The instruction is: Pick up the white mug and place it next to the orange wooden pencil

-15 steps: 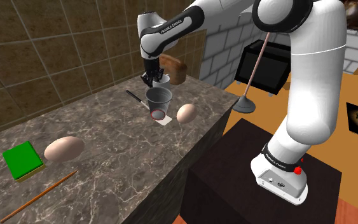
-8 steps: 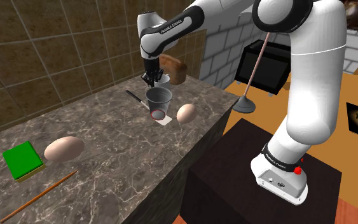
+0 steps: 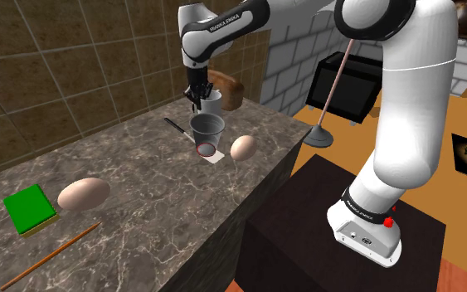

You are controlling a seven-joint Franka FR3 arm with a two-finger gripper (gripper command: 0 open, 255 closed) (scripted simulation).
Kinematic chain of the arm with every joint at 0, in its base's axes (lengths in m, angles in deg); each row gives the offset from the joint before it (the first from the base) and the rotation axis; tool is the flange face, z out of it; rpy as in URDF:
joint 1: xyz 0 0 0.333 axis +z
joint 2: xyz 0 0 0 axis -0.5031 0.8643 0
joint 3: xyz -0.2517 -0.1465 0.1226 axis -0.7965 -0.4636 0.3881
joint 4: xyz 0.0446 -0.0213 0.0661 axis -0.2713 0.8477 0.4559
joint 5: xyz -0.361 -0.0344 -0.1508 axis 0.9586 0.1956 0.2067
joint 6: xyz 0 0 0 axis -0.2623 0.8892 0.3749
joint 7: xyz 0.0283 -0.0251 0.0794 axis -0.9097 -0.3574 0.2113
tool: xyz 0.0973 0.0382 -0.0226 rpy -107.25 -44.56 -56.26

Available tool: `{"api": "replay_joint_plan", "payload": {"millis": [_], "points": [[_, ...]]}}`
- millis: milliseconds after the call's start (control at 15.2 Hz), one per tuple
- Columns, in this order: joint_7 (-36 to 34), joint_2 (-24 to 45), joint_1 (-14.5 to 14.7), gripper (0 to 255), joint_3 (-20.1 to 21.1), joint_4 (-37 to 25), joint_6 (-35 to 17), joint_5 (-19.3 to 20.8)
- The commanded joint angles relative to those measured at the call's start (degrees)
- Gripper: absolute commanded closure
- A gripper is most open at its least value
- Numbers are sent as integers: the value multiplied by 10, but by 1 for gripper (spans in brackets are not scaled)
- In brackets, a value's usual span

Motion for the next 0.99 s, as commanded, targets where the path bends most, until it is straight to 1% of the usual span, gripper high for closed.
{"api": "replay_joint_plan", "payload": {"millis": [0, 924], "points": [[1, -7, 0, 255, 1, -5, 12, -2], [10, -33, 0, 255, 4, -75, 108, -9]]}}
